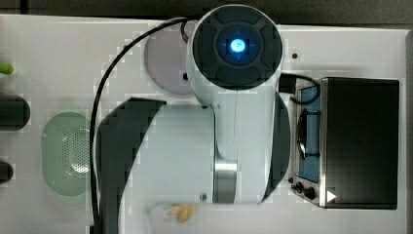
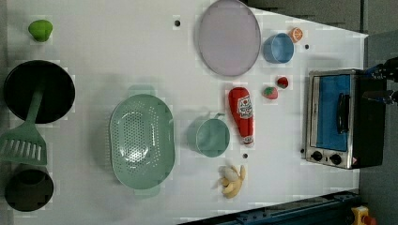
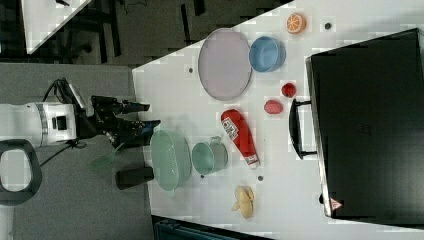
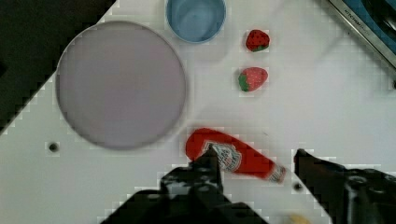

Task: Pick Ketchup from the table and place it in strainer.

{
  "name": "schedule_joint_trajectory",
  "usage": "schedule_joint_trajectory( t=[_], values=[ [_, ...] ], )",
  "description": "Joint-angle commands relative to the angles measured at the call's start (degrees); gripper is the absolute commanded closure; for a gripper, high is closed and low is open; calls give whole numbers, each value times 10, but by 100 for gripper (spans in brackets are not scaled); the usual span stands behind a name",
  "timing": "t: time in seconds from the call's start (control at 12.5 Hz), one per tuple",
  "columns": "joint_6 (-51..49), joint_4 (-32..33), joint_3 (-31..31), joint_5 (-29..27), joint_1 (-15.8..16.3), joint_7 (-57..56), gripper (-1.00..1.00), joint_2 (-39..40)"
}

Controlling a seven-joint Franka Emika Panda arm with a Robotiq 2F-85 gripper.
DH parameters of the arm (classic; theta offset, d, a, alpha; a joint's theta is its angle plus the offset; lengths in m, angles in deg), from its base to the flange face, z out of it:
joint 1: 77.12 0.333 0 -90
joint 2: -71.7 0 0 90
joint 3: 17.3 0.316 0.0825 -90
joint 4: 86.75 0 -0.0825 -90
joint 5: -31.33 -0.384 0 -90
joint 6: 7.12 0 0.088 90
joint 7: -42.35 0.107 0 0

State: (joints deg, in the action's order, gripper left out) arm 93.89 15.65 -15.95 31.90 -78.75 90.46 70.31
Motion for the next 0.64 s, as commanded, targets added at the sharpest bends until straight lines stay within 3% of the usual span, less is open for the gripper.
schedule_joint_trajectory(
  t=[0.08, 0.24, 0.64],
  values=[
    [-77, 65, 33, -21, -59, -38, -59, -122],
    [-77, 75, 34, -21, -58, -38, -100, -120],
    [-16, 124, 55, -22, -55, -166, -100, -78]
  ],
)
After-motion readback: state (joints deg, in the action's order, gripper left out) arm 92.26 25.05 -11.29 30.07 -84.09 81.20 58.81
